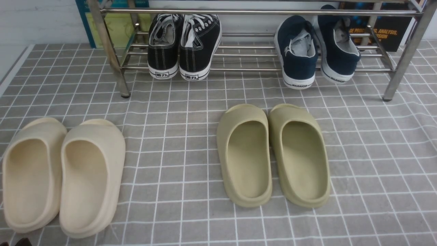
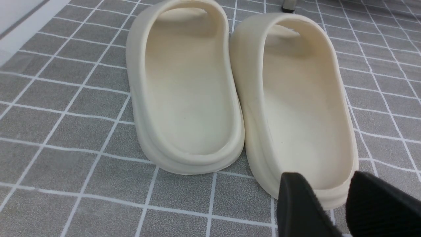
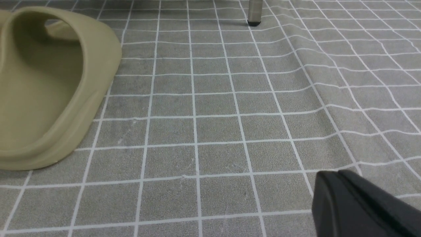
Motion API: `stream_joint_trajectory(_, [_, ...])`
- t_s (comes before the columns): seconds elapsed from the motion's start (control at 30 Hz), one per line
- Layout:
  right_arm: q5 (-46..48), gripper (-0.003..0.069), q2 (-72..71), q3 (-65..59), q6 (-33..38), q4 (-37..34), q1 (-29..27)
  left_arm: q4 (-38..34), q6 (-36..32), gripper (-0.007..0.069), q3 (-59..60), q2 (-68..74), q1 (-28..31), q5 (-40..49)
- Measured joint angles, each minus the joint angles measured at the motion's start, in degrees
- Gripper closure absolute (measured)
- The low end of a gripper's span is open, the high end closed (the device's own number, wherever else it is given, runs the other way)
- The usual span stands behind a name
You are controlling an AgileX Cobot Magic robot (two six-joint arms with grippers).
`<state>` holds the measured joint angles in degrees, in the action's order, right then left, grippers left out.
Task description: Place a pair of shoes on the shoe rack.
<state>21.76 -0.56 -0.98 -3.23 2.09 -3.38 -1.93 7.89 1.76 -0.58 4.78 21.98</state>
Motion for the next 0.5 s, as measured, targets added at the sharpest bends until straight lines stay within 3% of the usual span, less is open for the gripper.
stream_joint_trajectory(0.5, [0.0, 0.0662, 0.0, 0.0, -2.3, -0.2, 0.0, 0.0, 0.0, 0.0386, 0.0, 0.0, 0.0, 0.0])
